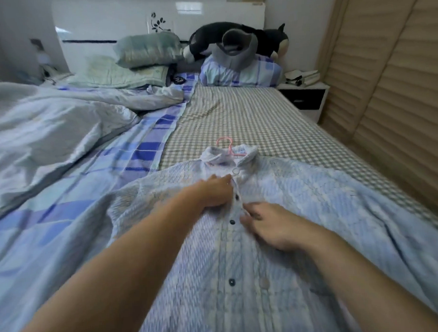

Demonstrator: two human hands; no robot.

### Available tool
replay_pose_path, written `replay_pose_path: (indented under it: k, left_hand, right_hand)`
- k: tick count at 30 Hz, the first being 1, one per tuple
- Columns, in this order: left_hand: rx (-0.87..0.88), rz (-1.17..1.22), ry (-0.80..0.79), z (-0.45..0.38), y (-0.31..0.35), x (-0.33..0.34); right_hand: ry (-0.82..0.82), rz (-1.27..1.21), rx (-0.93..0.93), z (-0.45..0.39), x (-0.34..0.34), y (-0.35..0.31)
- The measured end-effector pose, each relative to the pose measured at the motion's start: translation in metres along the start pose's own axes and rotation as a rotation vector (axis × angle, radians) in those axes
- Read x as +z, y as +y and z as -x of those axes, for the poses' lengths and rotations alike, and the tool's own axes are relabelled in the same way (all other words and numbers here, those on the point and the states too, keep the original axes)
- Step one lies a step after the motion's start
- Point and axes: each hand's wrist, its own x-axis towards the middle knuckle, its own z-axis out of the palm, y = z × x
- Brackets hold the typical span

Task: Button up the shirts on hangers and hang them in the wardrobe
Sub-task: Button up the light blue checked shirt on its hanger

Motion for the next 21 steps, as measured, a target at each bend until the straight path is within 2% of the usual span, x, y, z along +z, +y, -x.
replay_pose_path:
  k: [4, 7, 9, 13, 18, 21]
  left_hand:
    - [0.030, 0.048, 0.125, 0.144, 0.018, 0.077]
    - [0.045, -0.078, 0.307, 0.208, 0.014, 0.140]
    - [0.016, -0.069, 0.305, 0.215, 0.012, 0.148]
    - [0.014, 0.061, 0.232, 0.206, 0.013, 0.130]
    - [-0.105, 0.319, 0.233, 0.192, 0.016, 0.092]
    - [-0.126, 0.476, 0.278, 0.190, 0.015, 0.096]
  right_hand:
    - [0.095, 0.200, -0.016, 0.092, 0.054, -0.016]
    - [0.252, 0.017, 0.031, 0.115, 0.083, -0.018]
    - [0.305, -0.072, 0.076, 0.121, 0.086, -0.021]
    - [0.298, -0.213, 0.194, 0.115, 0.069, -0.032]
    - [0.297, 0.025, 0.280, 0.101, 0.066, -0.040]
    - [0.348, 0.060, 0.326, 0.089, 0.066, -0.040]
